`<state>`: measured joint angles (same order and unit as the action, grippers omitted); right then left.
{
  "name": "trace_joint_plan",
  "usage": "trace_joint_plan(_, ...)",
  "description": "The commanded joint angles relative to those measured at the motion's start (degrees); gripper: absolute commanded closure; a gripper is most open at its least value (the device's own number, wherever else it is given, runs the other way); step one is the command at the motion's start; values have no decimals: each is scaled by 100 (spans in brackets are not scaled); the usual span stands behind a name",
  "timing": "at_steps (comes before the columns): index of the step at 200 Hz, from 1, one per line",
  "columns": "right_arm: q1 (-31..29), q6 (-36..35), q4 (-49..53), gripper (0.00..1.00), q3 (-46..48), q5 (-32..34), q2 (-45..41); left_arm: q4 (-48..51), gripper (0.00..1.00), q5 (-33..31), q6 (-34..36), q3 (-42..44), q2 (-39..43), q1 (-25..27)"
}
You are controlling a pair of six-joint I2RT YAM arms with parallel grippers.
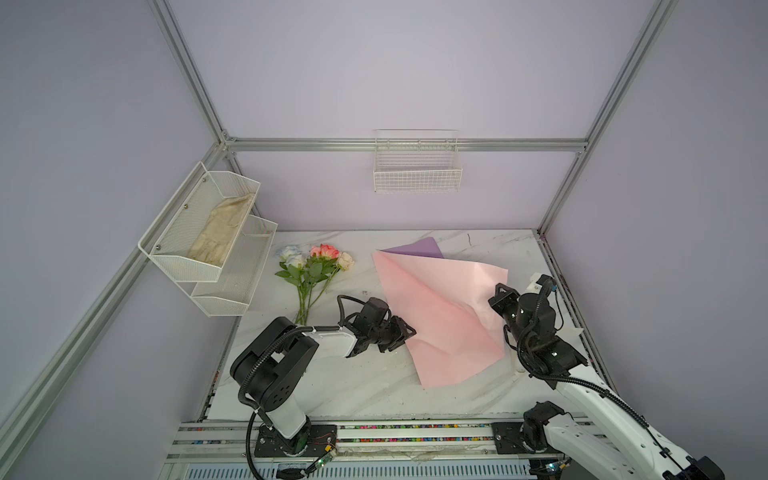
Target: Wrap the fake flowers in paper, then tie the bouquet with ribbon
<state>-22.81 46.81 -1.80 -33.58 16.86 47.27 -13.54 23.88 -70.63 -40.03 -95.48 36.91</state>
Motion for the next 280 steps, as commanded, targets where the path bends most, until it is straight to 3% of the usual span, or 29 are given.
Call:
trace_joint_plan(1,213,-155,74,100,-57,55,31,-689,70,-172,-76,253,87,27)
trace_joint_plan(14,423,-226,76,100,-86,27,74,-918,83,-178,-35,331,138,27)
trace_joint_plan(32,804,-310,58,100,-131,-102,163,-1108,87,-214,-13,473,258,27)
trace_joint_plan(56,1324,-495,13,100,-140,-142,251,-1257,100,-338,41,760,529,36)
trace_joint_plan(95,2233,-567,-173,100,18,-245,357,-1432,100,-681,62,1394,1215,70)
trace_joint_plan(116,2533,-590,-605,100,159,-673,672,-1394,100,-942,83,1735,1812,172)
trace_joint_plan(133,2650,-579,-739,100,104,-993,1137,-1369,100,-1327,-52,2076,2284,380)
trace_joint_plan(157,2705,-593,-1154,100,179,-952,1653,-956,100,-1911,-320,2466,2992,766)
trace_joint_plan(180,2729,-1079,-1850,100,150,-1390,2133,-602,100,-2539,-601,2794,3653,1262)
trace_joint_plan(209,2815,-1348,-1992,100,-83,-1489,2690,3,100,-3134,-626,2829,4149,1731)
trace_joint_plan(225,2969,-1227,-1908,100,-116,-1596,2493,91,100,-3280,-662,2843,4182,1894)
trace_joint_plan(241,2993,-1225,-2050,100,140,-1203,1916,113,100,-3238,-645,2833,4083,1991)
trace_joint_plan(251,3001,-1168,-2044,100,289,-959,1606,109,82,-3217,-643,2826,3986,2027)
trace_joint_plan(260,3013,-1174,-2033,100,370,-904,1484,120,60,-3181,-628,2817,3910,2031)
trace_joint_plan(280,3013,-1453,-2268,100,437,-1600,1827,210,37,-3143,-455,2714,3836,2033)
